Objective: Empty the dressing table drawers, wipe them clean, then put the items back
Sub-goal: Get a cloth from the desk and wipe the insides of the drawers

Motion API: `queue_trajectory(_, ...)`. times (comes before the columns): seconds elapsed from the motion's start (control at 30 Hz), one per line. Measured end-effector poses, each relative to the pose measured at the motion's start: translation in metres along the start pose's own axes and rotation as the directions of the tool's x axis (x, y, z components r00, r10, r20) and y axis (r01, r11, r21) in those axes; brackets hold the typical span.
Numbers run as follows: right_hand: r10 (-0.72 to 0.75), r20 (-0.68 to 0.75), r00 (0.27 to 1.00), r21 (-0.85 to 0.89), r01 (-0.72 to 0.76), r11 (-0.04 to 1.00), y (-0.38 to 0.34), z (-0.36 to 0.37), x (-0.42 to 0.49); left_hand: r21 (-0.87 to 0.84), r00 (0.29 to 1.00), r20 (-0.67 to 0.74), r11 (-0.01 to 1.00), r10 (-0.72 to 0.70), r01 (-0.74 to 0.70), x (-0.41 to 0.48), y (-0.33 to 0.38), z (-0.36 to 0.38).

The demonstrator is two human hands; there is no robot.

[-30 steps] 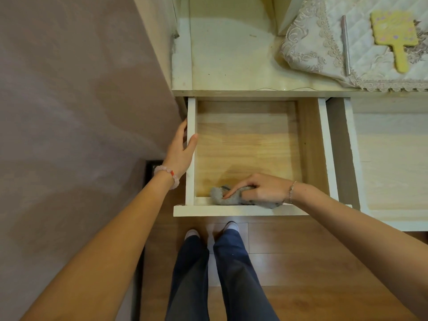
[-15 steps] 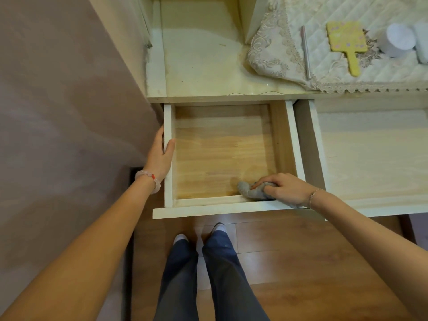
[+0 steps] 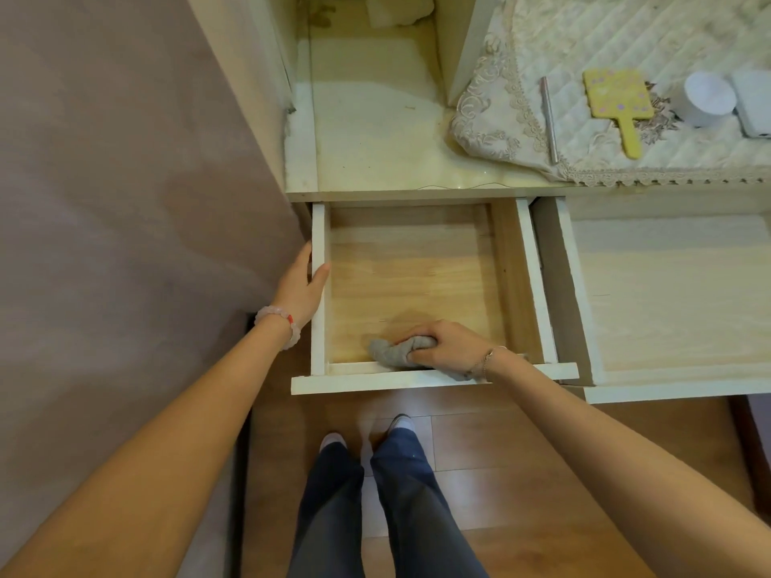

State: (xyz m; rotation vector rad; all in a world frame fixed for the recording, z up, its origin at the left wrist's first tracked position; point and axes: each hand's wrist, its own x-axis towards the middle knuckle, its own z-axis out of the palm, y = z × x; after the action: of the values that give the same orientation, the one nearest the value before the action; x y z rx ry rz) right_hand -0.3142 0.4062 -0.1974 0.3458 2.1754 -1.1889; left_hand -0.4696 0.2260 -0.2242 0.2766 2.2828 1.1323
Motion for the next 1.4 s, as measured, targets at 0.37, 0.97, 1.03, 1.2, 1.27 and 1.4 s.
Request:
queue_trajectory(0.37,0.18,-0.603,0.777,0.476,0.169,0.863,-0.015,-0.013,-0.048,0.54,0.929,-0.011,0.784,0.37,-0.306,-0.08,0.047,-0.046)
queue_trajectory(0.97,0.272,-0.844,0.462,0.487,0.449,0.749,-0.05,0.015,-0.173,0.734,0.682,0.104,0.407,0.724,-0.544,-0.155,0.093,-0.062)
queue_trajectory(1.03,0.283,-0.85,0.444,0.483,0.445,0.754,-0.044,0.024,-0.182,0.724,0.667,0.144,0.383,0.731,-0.575,-0.156,0.095,-0.053)
queue_trajectory(1.2,0.347,-0.845,0.407,0.515,0.445,0.733,-0.023,0.036,-0.204,0.717,0.662,0.245,0.328,0.708,-0.616,-0.162,0.104,-0.023)
queue_trajectory(1.27,0.374,-0.844,0.386,0.527,0.46,0.714,-0.013,0.033,-0.213,0.718,0.652,0.28,0.297,0.705,-0.63,-0.164,0.107,-0.011)
queue_trajectory(1.4,0.411,-0.824,0.391,0.564,0.489,0.665,0.016,0.018,-0.231,0.708,0.67,0.317,0.302,0.672,-0.638,-0.165,0.118,0.021)
